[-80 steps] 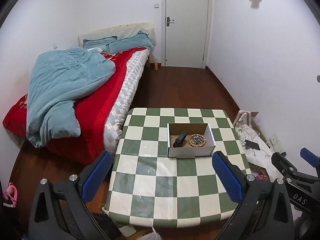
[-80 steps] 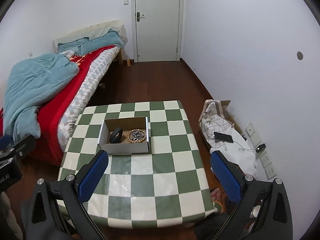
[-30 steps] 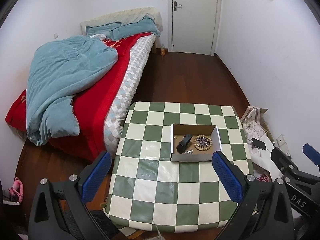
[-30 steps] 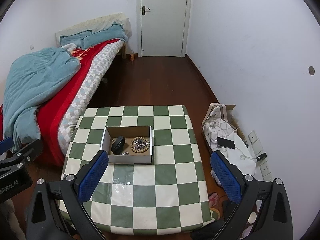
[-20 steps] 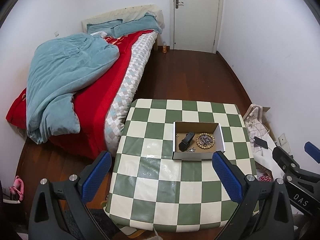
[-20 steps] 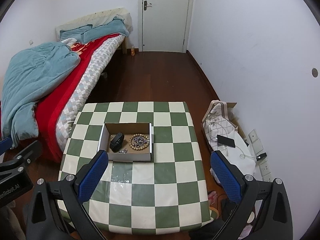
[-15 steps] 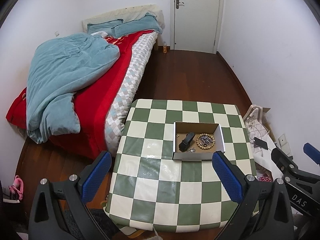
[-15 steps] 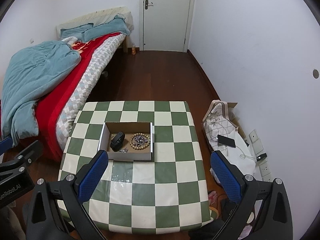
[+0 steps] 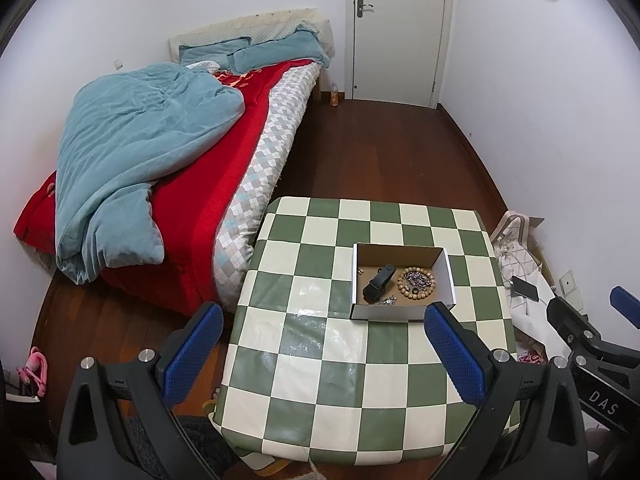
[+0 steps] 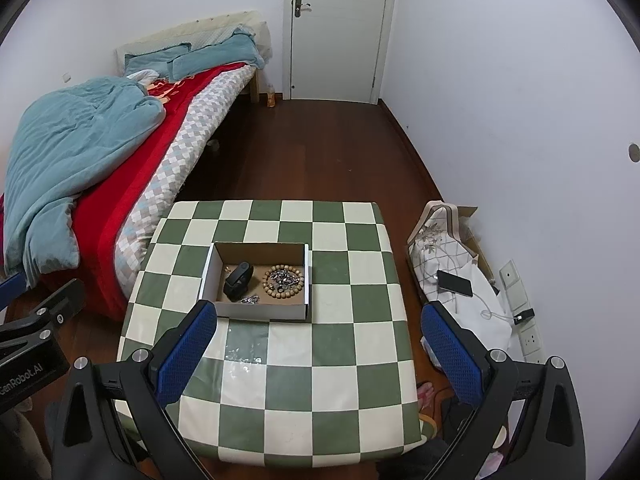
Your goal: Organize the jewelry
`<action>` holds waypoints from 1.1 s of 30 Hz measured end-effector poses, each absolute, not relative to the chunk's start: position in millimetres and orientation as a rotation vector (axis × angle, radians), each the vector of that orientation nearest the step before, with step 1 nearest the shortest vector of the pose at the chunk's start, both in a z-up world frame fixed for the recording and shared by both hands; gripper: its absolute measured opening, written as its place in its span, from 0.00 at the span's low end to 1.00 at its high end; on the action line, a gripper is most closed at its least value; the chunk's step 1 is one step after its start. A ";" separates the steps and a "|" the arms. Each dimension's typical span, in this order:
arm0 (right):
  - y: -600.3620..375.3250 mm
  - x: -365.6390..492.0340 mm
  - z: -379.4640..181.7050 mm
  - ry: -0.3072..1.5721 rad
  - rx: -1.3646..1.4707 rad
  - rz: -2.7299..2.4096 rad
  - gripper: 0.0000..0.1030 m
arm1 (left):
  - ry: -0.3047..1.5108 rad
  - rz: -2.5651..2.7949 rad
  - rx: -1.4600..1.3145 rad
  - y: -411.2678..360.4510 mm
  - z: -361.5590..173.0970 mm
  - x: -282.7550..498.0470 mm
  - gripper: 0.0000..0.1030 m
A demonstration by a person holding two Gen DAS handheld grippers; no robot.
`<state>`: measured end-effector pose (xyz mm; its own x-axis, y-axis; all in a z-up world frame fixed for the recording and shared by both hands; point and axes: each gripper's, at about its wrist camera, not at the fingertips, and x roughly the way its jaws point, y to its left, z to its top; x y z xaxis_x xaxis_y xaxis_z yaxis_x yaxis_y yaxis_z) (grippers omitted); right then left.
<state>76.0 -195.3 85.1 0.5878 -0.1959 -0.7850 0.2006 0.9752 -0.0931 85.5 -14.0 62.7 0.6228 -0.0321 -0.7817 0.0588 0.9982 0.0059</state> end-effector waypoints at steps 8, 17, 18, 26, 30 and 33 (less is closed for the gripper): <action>-195.1 77.5 84.0 0.919 0.004 -0.230 1.00 | 0.897 -0.057 0.033 -13.2 63.7 85.7 1.00; -195.8 77.2 84.2 0.917 0.007 -0.227 1.00 | 0.891 -0.049 0.048 -13.3 65.4 85.1 1.00; -195.6 77.5 84.9 0.916 0.006 -0.228 1.00 | 0.889 -0.049 0.048 -13.2 66.1 84.5 1.00; -197.4 78.2 89.4 0.911 0.019 -0.230 1.00 | 0.873 -0.053 0.051 -13.2 70.4 81.1 1.00; -197.6 78.0 89.7 0.909 0.019 -0.229 1.00 | 0.873 -0.054 0.052 -13.2 70.5 81.2 1.00; -197.5 78.5 91.0 0.907 0.021 -0.231 1.00 | 0.873 -0.053 0.052 -13.3 70.5 80.9 1.00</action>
